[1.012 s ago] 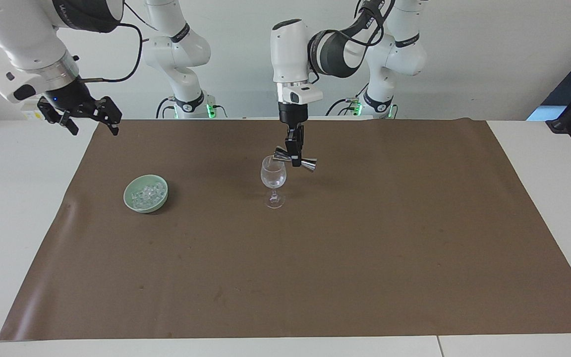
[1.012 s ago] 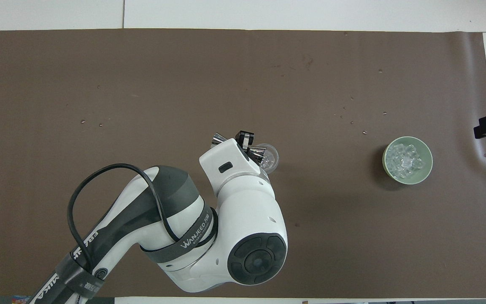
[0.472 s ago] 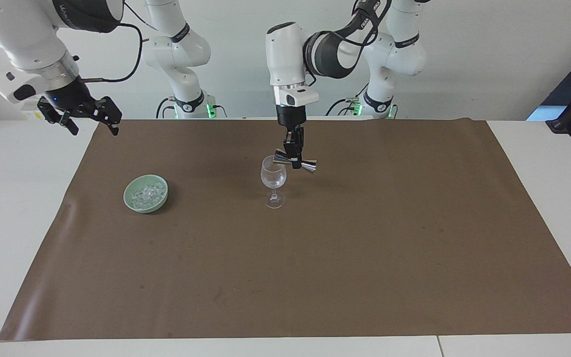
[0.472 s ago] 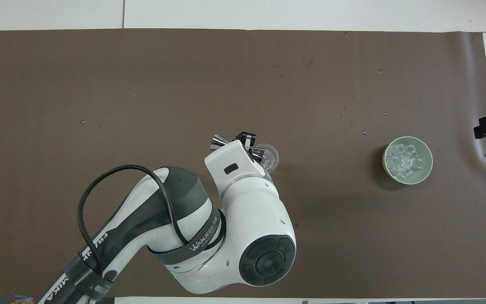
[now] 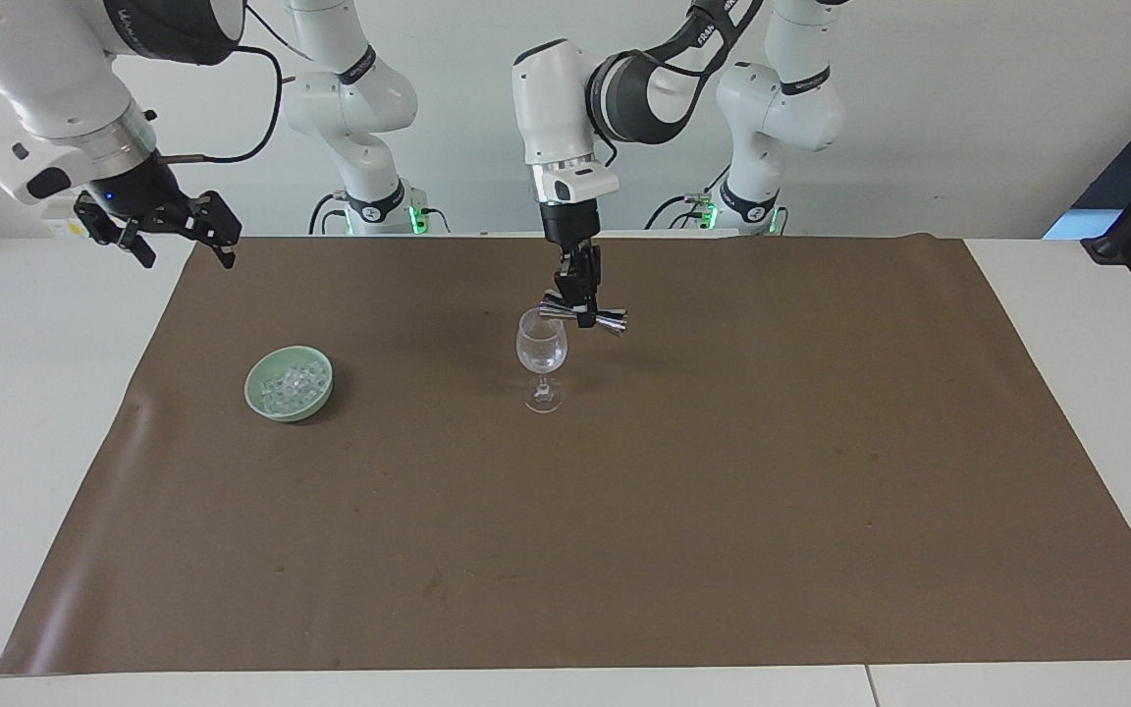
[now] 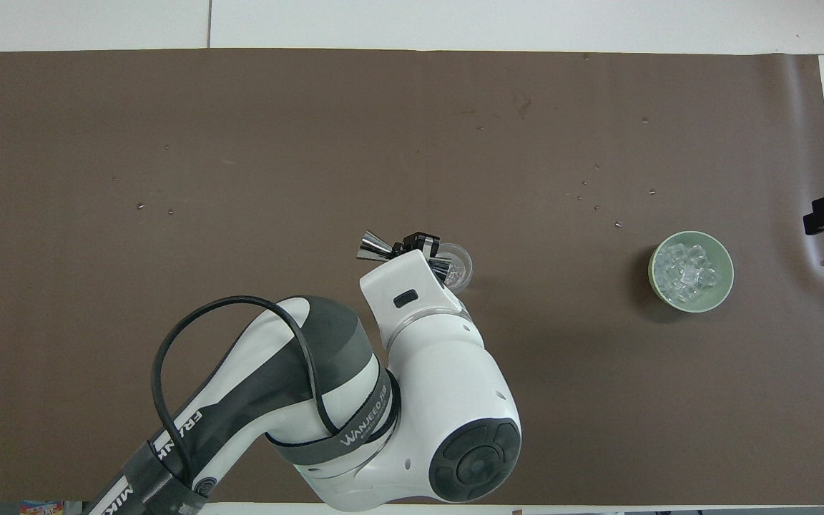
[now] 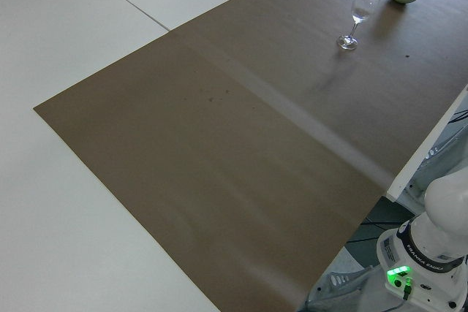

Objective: Pour wine and add ice with both arms
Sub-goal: 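Tilt the jigger over the wine glass with the left gripper to pour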

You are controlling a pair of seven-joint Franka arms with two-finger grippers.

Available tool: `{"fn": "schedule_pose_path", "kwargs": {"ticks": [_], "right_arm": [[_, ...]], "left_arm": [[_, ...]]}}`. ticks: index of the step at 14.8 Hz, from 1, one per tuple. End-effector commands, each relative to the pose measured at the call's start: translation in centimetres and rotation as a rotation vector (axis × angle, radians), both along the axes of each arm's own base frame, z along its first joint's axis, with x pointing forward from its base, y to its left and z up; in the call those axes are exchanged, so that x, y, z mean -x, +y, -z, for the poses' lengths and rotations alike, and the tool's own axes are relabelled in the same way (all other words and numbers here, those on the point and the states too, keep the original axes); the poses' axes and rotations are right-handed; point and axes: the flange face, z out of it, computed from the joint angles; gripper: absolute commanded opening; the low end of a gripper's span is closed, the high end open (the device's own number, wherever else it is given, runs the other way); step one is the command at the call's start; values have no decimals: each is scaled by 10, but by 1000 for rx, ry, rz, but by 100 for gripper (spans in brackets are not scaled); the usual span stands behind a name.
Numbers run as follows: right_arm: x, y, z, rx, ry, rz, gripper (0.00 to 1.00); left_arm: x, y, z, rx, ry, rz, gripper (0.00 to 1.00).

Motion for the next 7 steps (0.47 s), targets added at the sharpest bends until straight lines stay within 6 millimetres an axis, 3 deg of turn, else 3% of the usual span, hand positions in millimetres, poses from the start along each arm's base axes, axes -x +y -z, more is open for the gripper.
{"fn": "schedule_pose_path", "kwargs": {"ticks": [1, 7], "right_arm": [[5, 0, 0, -21, -4, -14, 100], [5, 7, 2, -23, -7, -32, 100]], "left_arm": [[-5, 2, -7, 4, 3, -36, 0], [-13, 19, -26, 128, 96, -126, 0]]}}
